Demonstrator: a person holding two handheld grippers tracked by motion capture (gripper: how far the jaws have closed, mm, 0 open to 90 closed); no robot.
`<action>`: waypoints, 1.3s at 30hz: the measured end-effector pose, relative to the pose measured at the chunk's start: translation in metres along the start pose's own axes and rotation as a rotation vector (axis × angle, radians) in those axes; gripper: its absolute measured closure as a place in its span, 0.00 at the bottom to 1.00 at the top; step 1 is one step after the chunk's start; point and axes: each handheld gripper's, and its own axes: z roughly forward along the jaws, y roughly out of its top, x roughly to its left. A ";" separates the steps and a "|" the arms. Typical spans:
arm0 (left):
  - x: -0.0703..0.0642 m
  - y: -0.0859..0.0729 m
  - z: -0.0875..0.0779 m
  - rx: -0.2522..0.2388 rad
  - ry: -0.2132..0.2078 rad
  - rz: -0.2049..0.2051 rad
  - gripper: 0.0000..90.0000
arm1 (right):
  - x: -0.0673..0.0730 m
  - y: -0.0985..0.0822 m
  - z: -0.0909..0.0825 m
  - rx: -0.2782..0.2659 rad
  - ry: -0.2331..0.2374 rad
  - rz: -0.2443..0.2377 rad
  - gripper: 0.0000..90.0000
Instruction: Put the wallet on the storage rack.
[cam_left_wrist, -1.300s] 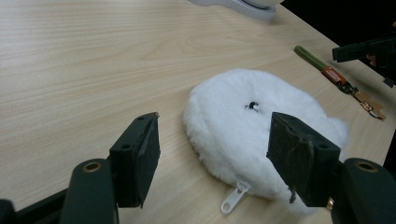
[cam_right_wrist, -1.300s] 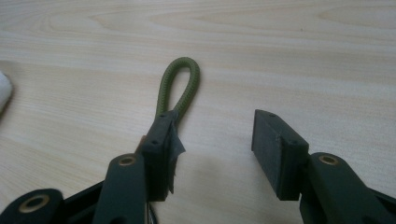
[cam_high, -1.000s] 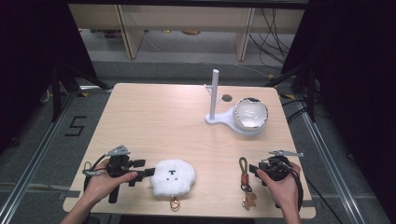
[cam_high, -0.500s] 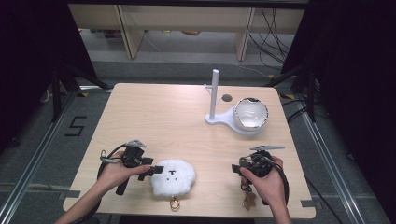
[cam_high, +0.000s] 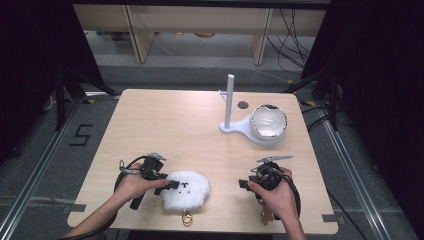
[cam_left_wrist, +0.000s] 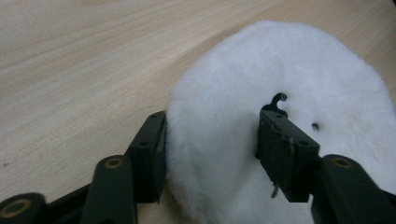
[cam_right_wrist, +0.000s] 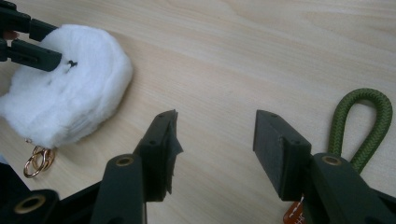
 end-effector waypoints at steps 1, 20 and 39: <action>0.000 -0.001 0.000 -0.003 0.002 0.020 0.58 | 0.000 -0.001 0.001 -0.009 -0.002 0.002 0.56; -0.007 -0.015 -0.026 -0.304 -0.084 0.014 0.90 | 0.011 0.007 0.005 -0.025 0.050 -0.032 0.56; -0.032 0.025 -0.051 -0.503 -0.080 0.099 0.91 | 0.054 0.056 0.004 -0.138 0.152 -0.104 0.50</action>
